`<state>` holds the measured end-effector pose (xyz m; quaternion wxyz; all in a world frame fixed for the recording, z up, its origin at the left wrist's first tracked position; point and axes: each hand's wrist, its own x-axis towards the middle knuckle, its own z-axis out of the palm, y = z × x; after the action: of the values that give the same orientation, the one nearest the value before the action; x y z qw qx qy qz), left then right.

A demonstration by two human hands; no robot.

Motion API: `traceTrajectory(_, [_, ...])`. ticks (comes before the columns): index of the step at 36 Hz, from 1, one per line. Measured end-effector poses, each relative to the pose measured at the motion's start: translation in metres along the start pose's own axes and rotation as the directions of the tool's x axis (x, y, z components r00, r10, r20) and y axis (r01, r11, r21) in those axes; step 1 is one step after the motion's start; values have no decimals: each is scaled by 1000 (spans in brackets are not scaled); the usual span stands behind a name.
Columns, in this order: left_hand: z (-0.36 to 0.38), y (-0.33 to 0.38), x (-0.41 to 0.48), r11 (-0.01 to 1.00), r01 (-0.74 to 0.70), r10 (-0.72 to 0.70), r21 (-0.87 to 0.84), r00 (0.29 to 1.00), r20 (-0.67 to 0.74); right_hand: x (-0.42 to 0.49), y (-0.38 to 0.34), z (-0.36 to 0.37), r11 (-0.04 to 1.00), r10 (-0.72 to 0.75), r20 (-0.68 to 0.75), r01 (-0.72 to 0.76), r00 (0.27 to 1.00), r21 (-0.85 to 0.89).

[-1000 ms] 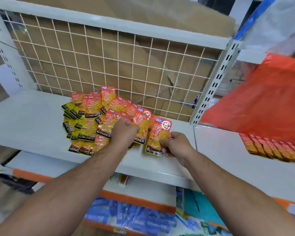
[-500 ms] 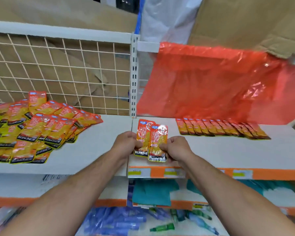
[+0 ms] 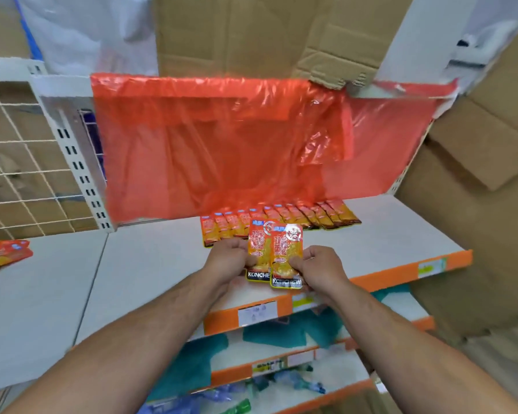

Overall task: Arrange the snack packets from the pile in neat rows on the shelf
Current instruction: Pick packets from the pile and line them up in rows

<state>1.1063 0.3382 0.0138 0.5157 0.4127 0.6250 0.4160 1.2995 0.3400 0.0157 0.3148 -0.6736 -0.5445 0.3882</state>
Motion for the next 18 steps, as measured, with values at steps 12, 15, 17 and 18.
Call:
traceTrajectory(12, [80,42,107,992,-53,38,114,991,129,89,19,-62,988,145,-118,-137,982,75])
traceTrajectory(15, [98,54,127,991,-63,44,121,987,154,111,19,-77,985,158,-141,-147,977,87])
traceTrajectory(17, [109,58,141,992,-63,45,114,988,149,125,19,-84,985,156,-145,-144,977,92])
traceTrajectory(18, [114,59,146,994,-52,36,100,987,154,131,20,-86,985,157,-145,-145,977,90])
